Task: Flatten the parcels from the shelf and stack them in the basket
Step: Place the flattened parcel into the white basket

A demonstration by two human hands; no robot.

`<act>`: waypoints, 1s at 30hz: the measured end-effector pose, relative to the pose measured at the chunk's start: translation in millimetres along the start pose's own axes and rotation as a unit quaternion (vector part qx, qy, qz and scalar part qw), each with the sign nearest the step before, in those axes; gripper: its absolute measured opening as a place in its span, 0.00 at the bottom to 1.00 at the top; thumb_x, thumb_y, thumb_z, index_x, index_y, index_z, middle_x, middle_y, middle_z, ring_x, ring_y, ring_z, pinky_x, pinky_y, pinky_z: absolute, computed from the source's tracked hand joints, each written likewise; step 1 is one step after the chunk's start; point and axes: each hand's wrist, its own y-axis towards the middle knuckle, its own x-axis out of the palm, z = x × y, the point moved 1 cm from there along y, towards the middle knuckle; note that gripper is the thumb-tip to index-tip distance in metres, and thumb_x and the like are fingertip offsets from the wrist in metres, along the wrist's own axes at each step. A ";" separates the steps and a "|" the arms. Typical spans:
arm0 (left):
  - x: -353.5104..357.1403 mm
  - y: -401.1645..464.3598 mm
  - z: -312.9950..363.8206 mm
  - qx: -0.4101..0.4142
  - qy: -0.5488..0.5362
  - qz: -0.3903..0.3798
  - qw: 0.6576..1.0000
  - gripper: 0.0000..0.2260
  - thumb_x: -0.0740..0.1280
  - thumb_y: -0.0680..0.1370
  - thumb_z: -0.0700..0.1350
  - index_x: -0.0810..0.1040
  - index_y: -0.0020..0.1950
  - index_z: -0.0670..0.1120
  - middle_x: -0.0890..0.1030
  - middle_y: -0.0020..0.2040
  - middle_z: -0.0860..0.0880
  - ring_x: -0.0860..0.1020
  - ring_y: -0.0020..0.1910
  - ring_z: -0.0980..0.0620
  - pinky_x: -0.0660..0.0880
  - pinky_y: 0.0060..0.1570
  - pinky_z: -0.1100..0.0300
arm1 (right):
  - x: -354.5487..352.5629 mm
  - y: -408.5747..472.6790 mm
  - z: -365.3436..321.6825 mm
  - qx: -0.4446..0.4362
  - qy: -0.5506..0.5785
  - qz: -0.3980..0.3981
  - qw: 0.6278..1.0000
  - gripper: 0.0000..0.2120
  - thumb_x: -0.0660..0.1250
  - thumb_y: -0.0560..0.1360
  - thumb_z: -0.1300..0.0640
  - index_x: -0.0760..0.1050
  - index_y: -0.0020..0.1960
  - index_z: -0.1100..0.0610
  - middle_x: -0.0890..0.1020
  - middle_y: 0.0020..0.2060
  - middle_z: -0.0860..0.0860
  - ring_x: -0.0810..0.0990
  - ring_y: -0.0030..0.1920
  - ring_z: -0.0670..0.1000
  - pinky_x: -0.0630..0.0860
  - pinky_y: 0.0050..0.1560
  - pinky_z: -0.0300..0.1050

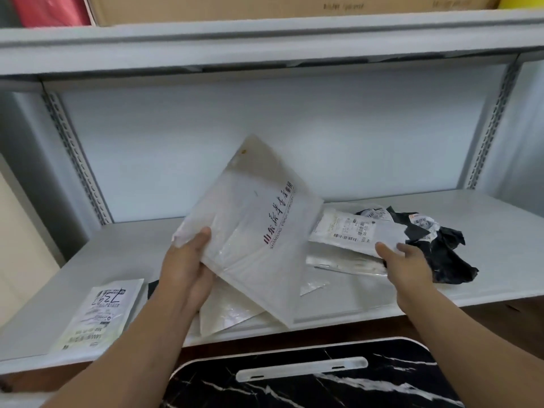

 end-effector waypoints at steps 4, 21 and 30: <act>-37.6 -4.8 34.4 0.023 -0.030 0.016 0.999 0.16 0.62 0.79 0.36 0.74 0.67 0.42 0.81 0.58 0.41 0.81 0.55 0.44 0.77 0.53 0.41 | 15.8 -16.2 -10.7 -0.032 -0.046 -0.170 0.984 0.31 0.66 0.78 0.50 0.59 0.77 0.57 0.63 0.75 0.53 0.63 0.73 0.57 0.61 0.72 0.54; -115.6 -68.0 81.3 0.024 0.083 0.073 0.994 0.15 0.63 0.80 0.39 0.73 0.66 0.47 0.81 0.57 0.45 0.80 0.55 0.45 0.75 0.55 0.46 | 11.2 -87.9 18.3 0.174 0.077 -0.288 0.939 0.37 0.57 0.75 0.32 0.67 0.70 0.60 0.74 0.66 0.57 0.77 0.60 0.58 0.75 0.56 0.58; -145.4 -93.4 40.7 -0.094 0.234 0.020 0.967 0.08 0.62 0.80 0.38 0.77 0.57 0.42 0.85 0.45 0.42 0.84 0.41 0.44 0.79 0.41 0.50 | -33.3 -120.3 38.1 0.097 -0.075 -0.299 0.947 0.30 0.71 0.66 0.39 0.73 0.61 0.57 0.78 0.56 0.54 0.79 0.55 0.54 0.74 0.59 0.53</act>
